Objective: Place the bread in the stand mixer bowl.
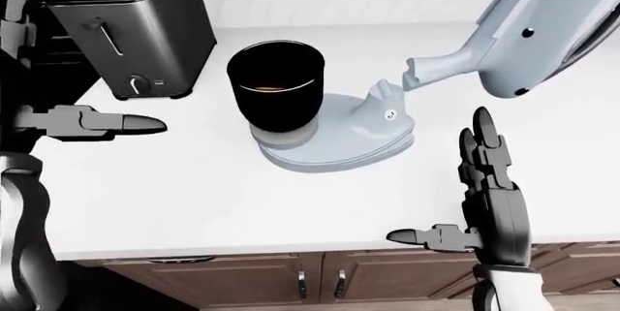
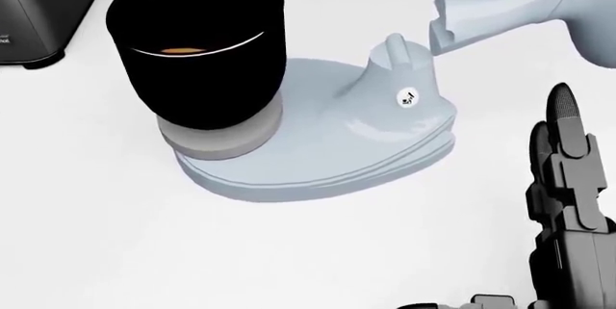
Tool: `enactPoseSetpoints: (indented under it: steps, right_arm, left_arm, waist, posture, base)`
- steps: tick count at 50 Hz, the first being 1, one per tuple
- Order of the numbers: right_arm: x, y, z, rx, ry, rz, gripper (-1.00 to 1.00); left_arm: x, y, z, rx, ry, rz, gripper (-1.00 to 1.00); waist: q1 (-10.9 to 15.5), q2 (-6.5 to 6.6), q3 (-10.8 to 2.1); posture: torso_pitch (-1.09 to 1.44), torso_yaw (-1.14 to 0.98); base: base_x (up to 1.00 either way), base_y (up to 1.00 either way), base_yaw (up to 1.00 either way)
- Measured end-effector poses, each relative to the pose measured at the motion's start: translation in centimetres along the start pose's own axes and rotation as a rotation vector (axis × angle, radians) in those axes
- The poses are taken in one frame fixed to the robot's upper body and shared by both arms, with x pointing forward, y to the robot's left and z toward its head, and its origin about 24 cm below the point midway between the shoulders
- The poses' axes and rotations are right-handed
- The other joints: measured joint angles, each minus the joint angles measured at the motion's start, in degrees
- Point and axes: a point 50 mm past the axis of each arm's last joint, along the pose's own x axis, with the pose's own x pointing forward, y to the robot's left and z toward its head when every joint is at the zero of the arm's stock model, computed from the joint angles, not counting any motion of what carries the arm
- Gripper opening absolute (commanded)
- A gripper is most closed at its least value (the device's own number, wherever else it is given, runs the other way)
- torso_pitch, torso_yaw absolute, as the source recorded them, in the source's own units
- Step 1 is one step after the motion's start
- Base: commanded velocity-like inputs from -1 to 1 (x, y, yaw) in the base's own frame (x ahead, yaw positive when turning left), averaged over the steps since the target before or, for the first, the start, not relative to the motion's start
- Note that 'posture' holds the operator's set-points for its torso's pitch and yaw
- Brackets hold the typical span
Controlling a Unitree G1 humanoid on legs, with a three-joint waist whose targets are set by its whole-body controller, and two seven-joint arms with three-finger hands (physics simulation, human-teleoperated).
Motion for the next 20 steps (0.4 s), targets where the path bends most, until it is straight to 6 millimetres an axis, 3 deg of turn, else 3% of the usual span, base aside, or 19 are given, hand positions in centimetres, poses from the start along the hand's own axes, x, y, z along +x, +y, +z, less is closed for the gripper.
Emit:
enactPoseSetpoints:
  steps: [20]
  right_arm:
    - [0.1, 0.0, 0.3, -0.002, -0.003, 0.002, 1.00]
  left_arm:
    - [-0.8, 2.6, 1.2, 0.128, 0.004, -0.002, 1.00]
  waist:
    - [-0.08, 0.33, 0.42]
  posture:
    - [0.00, 0.00]
  base:
    - [0.00, 0.00, 0.00]
